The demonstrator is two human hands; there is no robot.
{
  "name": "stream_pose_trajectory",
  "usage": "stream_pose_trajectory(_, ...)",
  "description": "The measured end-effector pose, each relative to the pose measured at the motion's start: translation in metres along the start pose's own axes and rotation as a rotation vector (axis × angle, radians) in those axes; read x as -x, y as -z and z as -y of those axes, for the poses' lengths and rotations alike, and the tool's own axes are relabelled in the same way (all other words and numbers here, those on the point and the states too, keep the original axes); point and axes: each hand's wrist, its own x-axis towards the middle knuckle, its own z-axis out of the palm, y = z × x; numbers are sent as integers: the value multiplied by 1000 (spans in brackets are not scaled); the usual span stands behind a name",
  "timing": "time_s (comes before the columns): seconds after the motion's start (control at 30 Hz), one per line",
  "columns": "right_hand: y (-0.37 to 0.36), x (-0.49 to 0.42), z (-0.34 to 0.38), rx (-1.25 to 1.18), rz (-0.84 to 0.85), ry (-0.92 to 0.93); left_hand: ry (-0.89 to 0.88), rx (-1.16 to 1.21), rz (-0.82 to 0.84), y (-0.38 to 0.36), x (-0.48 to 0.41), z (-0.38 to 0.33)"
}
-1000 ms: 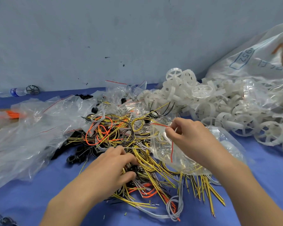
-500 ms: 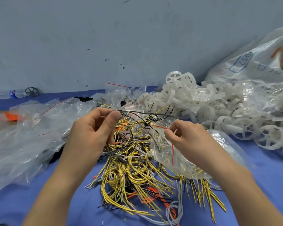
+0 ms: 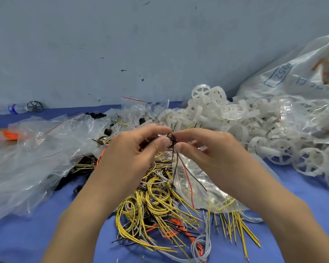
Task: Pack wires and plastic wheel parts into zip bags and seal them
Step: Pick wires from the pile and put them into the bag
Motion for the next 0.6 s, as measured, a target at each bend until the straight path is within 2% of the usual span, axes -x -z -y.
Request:
stream_pose_trajectory(0.07,-1,-1,1,-30,-26,8,-76,17,-43,-3,-1,-10)
stream_pose_trajectory(0.2,2,-1,1,-114,-91,49,-231,-54,-21,-11,-1,-27)
stream_pose_trajectory(0.4,9,-3,0,-429,-186,-8,-79,79,-99,-31,0,-23)
stream_pose_trajectory(0.5,8,-3,-3,-432,-239,-27,5,191,-106,-50,1,-24)
stream_pose_trajectory(0.6,7,-2,-5,-482,-258,-67,8,169,-130,-63,1,-23)
